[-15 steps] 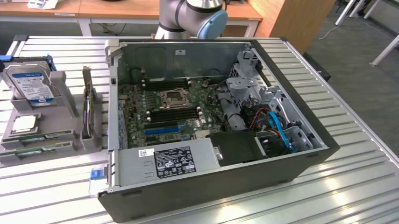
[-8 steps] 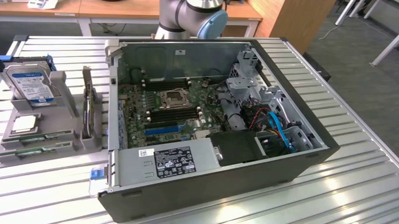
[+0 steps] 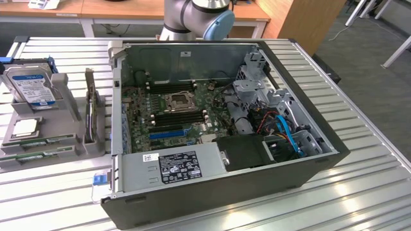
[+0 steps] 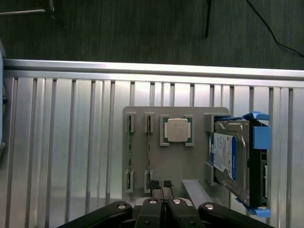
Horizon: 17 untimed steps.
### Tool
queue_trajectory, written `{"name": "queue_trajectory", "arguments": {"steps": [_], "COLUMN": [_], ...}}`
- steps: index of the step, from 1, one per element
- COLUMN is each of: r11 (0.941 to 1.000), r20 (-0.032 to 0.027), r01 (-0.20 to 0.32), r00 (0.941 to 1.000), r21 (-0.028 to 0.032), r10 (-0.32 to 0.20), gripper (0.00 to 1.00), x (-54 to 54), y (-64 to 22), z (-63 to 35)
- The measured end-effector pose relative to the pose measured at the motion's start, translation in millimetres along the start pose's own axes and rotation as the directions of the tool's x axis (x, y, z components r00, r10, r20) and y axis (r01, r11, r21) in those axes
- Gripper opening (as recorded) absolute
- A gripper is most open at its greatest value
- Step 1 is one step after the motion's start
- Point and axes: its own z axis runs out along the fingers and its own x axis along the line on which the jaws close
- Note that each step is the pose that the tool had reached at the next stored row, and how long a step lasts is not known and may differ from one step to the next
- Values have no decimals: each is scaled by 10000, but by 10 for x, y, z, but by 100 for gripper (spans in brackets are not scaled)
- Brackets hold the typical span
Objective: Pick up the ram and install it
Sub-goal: 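Pick up the ram and move it above insertion slot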
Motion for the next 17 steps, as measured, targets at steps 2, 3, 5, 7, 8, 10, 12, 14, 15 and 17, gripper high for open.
{"name": "queue_trajectory", "arguments": {"steps": [2,3,5,7,8,10,12,14,15,17], "r11": [10000,10000,10000,10000,10000,10000,10000,10000,10000,10000], "r20": [0,0,66,144,181,208,209,209,213,218], "r01": [0,0,1,6,6,6,8,8,9,8], "r00": [10000,10000,10000,9999,9998,9998,9998,9998,9998,9998], "r21": [0,0,9,19,25,29,30,29,31,31], "r10": [0,0,-2,-6,-7,-7,-9,-9,-9,-9], "gripper": [10,10,10,10,10,10,10,10,10,10], "x": [0,0,0,1,1,0,1,1,1,1], "y": [0,0,0,0,0,0,0,0,0,1], "z": [0,0,0,0,0,0,0,0,2,3]}}
